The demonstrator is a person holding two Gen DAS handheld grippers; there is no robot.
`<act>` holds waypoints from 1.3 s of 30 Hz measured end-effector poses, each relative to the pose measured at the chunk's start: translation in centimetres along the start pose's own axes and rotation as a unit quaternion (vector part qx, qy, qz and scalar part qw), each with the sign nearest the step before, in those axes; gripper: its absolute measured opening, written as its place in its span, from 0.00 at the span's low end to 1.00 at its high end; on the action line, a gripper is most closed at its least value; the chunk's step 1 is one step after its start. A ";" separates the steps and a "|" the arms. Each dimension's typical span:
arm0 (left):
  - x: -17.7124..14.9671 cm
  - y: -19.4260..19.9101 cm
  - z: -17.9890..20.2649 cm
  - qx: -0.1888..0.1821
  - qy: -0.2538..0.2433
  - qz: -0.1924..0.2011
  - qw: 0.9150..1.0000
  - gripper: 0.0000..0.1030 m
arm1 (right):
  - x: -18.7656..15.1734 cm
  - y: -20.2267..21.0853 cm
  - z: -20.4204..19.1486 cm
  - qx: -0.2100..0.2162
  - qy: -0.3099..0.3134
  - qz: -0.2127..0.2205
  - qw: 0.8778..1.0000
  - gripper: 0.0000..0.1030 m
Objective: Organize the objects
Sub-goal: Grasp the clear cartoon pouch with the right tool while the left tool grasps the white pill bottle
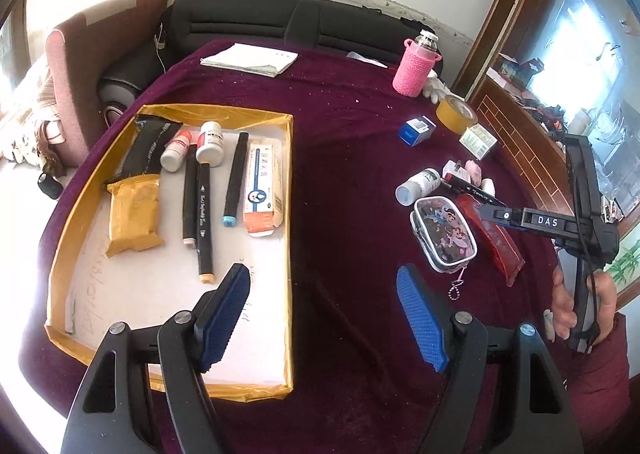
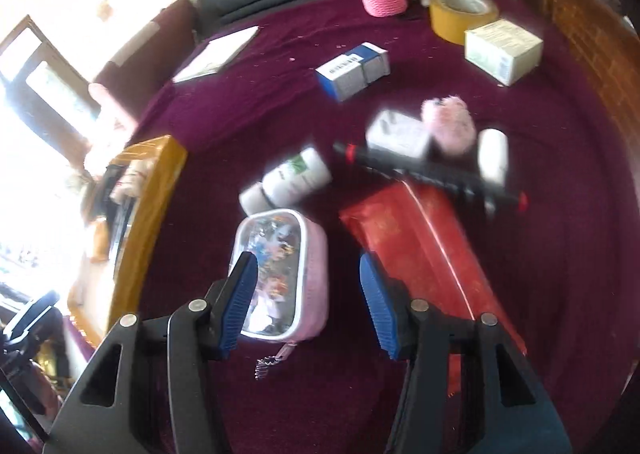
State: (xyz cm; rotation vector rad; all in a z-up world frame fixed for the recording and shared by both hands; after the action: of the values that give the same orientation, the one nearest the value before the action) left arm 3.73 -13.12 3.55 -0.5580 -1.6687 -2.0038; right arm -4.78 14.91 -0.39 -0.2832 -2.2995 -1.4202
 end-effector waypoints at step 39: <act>8.3 -20.4 15.9 0.099 -0.304 -0.022 0.947 0.70 | -9.0 -2.7 -0.2 -0.015 -0.005 0.020 1.000 0.28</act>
State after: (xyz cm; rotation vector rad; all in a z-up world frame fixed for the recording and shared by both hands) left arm -14.82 4.78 -4.93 -1.1557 -2.2164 -1.7589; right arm 2.26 13.94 -6.61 -0.3447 -2.2701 -1.4369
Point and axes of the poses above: each gripper's, at about its wrist camera, not at the fingertips, and y roughly against the way its jaws point, z to its right, x to its top, the point moved 9 cm from there along -y, roughly the way its jaws point, and after that the axes turned 5 degrees about x, right-handed, at the moved point
